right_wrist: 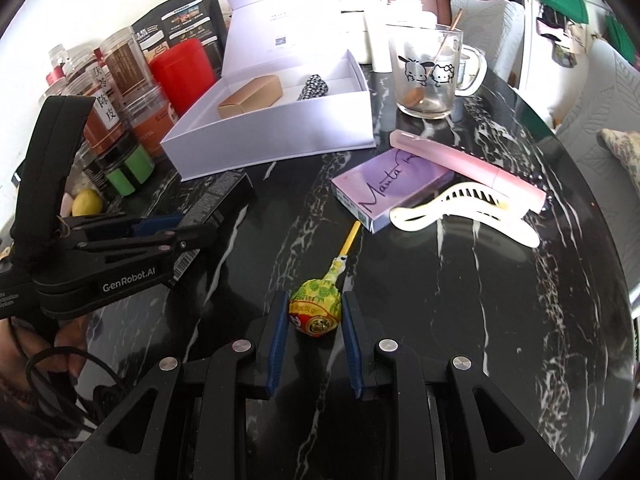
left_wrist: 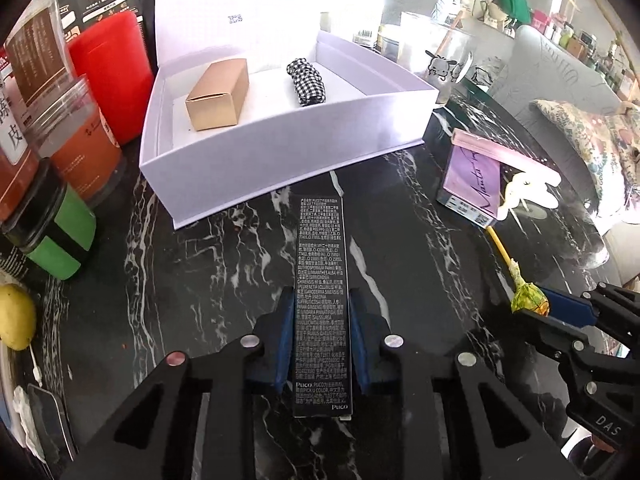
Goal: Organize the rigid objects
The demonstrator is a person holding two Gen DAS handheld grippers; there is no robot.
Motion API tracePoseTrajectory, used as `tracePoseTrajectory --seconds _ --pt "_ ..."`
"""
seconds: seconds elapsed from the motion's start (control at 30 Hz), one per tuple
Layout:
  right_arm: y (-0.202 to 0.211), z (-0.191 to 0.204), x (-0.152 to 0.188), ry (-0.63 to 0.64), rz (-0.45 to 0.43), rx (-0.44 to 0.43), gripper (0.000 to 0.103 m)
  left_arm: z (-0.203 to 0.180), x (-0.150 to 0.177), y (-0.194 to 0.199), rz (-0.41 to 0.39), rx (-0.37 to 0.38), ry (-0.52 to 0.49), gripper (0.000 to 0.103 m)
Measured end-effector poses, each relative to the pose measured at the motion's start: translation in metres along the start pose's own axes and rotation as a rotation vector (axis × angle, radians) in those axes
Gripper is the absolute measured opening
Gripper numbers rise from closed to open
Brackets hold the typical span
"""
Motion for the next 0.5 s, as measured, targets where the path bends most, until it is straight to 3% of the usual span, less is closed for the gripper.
tracePoseTrajectory --seconds 0.5 --pt "0.009 0.011 0.006 0.010 -0.023 -0.007 0.026 0.003 0.018 0.030 -0.024 0.025 0.035 0.025"
Point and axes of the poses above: each gripper's, at about its wrist camera, not at the fingertips, and y roughly against the way its jaws point, z to its left, x to its underside, the point moved 7 cm from there along -y, roughly the way its jaws point, and after that the axes turned 1 degree about y, right-handed, at the moved point
